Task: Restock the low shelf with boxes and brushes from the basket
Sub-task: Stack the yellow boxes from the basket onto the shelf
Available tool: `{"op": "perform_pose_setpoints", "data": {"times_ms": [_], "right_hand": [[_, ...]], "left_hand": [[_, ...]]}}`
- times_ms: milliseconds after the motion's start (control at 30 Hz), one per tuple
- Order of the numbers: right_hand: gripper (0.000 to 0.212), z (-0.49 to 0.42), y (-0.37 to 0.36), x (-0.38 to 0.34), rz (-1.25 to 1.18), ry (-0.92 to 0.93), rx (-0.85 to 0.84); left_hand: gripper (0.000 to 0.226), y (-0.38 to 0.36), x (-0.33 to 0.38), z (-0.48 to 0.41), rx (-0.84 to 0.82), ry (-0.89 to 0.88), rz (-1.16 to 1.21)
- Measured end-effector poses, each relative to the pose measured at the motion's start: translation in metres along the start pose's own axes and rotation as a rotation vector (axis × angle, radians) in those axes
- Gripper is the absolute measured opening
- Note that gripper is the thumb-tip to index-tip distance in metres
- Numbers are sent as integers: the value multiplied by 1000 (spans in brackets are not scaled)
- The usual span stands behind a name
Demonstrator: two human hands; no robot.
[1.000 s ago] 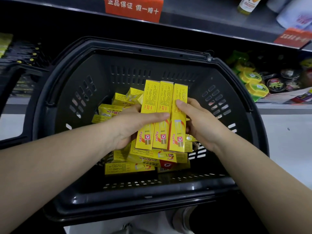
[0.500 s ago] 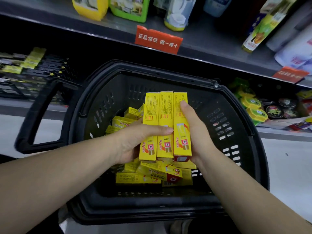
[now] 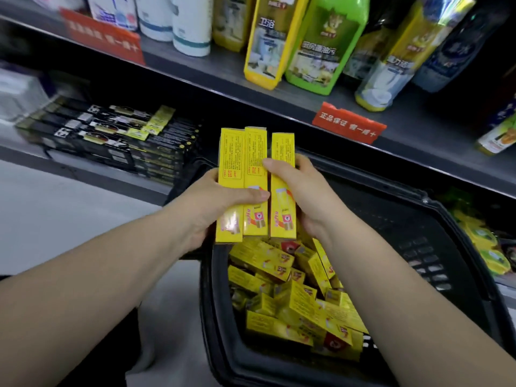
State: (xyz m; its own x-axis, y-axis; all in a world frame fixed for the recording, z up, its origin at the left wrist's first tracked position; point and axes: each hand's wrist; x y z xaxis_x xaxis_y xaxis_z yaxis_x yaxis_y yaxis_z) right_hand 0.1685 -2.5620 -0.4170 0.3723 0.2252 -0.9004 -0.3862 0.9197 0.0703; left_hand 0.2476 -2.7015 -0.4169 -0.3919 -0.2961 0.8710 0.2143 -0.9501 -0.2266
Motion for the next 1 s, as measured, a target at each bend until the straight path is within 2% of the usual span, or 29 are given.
{"op": "perform_pose_setpoints", "data": {"times_ms": [100,167,233,267,367,433,567,700,800,1000], "right_hand": [[66,-22,-25,-10,74,47,-5],[49,-38,-43,-18,30,16,-36],[24,-50,-61,-25,-79,-55,-78],[20,-56,-70,-26,-114,-85,-70],[42,-73,-89,-28,-201,-117,4],[37,-82,-95,-30,-222,-125,18],[15,-88,-94,-32,-166,-151,-10],[20,-85,-86,-30,-68,-189,-25],[22,-84,-72,-26,-4,-241,-16],[20,-88,-33,-19,28,-362,72]], "left_hand": [[73,27,12,0,88,-19,-23],[59,44,17,0,144,-23,-29],[57,59,18,0,200,-27,-50],[59,65,18,0,231,-36,-54],[61,79,16,-1,327,-73,-34],[60,83,14,-2,350,-44,0],[49,79,8,-2,276,49,92],[51,71,5,-3,283,65,79],[55,57,0,1,217,101,87],[41,25,-13,8,83,182,130]]}}
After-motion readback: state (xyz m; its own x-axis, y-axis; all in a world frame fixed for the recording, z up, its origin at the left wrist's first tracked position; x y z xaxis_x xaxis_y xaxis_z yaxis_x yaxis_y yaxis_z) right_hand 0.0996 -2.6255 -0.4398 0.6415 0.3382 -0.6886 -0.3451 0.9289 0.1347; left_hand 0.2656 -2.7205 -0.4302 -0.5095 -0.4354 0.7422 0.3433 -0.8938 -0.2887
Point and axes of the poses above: each hand's wrist, its own z-axis away from the middle knuckle, its own y-axis out of the back of the hand, x = y × z, and after that the axes turned 3 degrees about -y, right-handed
